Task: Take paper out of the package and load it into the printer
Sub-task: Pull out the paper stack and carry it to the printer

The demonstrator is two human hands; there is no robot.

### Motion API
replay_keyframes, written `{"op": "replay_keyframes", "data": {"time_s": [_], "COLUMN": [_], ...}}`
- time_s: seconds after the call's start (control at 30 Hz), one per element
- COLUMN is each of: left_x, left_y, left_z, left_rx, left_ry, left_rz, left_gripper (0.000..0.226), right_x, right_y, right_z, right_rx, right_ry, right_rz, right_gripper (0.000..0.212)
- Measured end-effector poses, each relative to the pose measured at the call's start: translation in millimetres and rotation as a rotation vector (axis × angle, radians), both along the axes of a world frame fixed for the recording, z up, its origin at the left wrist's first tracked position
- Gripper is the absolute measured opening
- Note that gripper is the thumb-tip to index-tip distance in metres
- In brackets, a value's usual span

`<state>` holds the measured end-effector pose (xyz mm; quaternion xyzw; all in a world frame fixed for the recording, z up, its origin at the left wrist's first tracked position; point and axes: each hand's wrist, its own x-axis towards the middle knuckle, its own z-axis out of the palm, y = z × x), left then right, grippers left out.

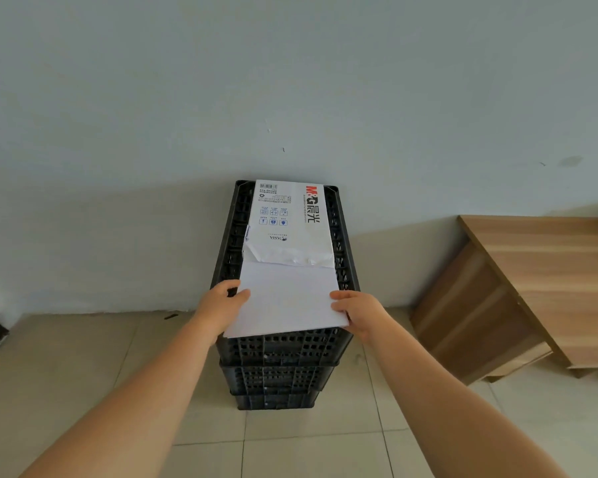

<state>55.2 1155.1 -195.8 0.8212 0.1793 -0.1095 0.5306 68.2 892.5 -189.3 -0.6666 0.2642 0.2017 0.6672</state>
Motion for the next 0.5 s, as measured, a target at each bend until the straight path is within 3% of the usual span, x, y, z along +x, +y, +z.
{"op": "replay_keyframes", "data": {"time_s": [0.03, 0.13, 0.5], "left_x": [-0.1, -4.5, -31.0], "left_y": [-0.8, -1.0, 2.7], "left_z": [-1.9, -2.9, -0.5], "left_rx": [-0.134, -0.276, -0.402], "left_ry": [0.082, 0.175, 0.218], "left_rz": [0.034, 0.028, 0.094], "left_gripper": [0.038, 0.04, 0.04], "right_x": [-3.9, -14.9, -47.6], "right_y": [-0.5, -4.0, -0.1], "right_z": [1.9, 5.8, 7.5], "right_rx": [0.007, 0.0, 0.059], "right_ry": [-0.003, -0.011, -0.003], "right_rz": [-0.001, 0.012, 0.049], "right_gripper": [0.023, 0.027, 0.039]}}
